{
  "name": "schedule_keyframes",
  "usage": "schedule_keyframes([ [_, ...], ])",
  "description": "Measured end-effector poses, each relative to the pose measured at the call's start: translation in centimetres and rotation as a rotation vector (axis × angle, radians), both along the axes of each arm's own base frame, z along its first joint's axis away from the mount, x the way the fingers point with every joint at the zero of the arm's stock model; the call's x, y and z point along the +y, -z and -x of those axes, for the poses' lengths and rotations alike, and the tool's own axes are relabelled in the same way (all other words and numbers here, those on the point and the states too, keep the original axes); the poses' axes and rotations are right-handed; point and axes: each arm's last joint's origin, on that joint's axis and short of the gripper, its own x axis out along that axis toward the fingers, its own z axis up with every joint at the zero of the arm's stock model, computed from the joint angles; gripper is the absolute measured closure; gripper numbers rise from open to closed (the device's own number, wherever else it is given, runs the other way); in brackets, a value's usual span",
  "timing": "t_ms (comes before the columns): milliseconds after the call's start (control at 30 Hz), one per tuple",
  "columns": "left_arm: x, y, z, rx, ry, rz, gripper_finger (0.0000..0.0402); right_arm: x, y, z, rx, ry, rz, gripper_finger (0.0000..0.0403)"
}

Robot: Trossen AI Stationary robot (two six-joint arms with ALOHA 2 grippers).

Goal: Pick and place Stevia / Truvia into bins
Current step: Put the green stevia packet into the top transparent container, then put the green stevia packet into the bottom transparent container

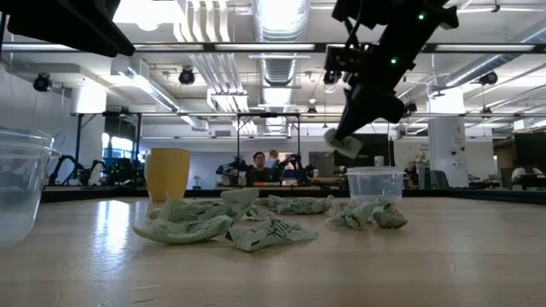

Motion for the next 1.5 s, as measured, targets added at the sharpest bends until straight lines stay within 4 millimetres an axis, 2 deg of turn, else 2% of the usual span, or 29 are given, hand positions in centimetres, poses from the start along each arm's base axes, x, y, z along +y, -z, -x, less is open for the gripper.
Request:
schedule_keyframes([
  [300, 0.0, 0.0, 0.0, -0.002, 0.000, 0.001, 0.0281, -0.9, 0.9, 3.4, -0.002, 0.112, -0.002, 0.0394],
  [567, 0.0, 0.0, 0.0, -0.003, 0.000, 0.003, 0.0281, -2.2, 2.1, 4.3, 0.001, 0.184, -0.016, 0.0392],
  [967, 0.2, -0.1, -0.2, -0.030, -0.028, -0.022, 0.0281, -2.2, 1.7, 4.4, -0.001, 0.149, 0.000, 0.0303],
  [1133, 1.0, -0.2, -2.0, -0.073, -0.018, -0.036, 0.0281, -1.3, 0.1, 4.8, -0.081, 0.103, -0.002, 0.0286],
  [1367, 2.5, 1.6, -5.0, 0.071, 0.067, 0.039, 0.0281, 1.7, -2.5, 6.0, -0.207, -0.022, -0.032, 0.0289],
  [1500, 2.7, 2.3, -7.0, 0.125, 0.102, 0.063, 0.0281, 3.4, -3.2, 6.3, -0.250, -0.102, -0.044, 0.0297],
])
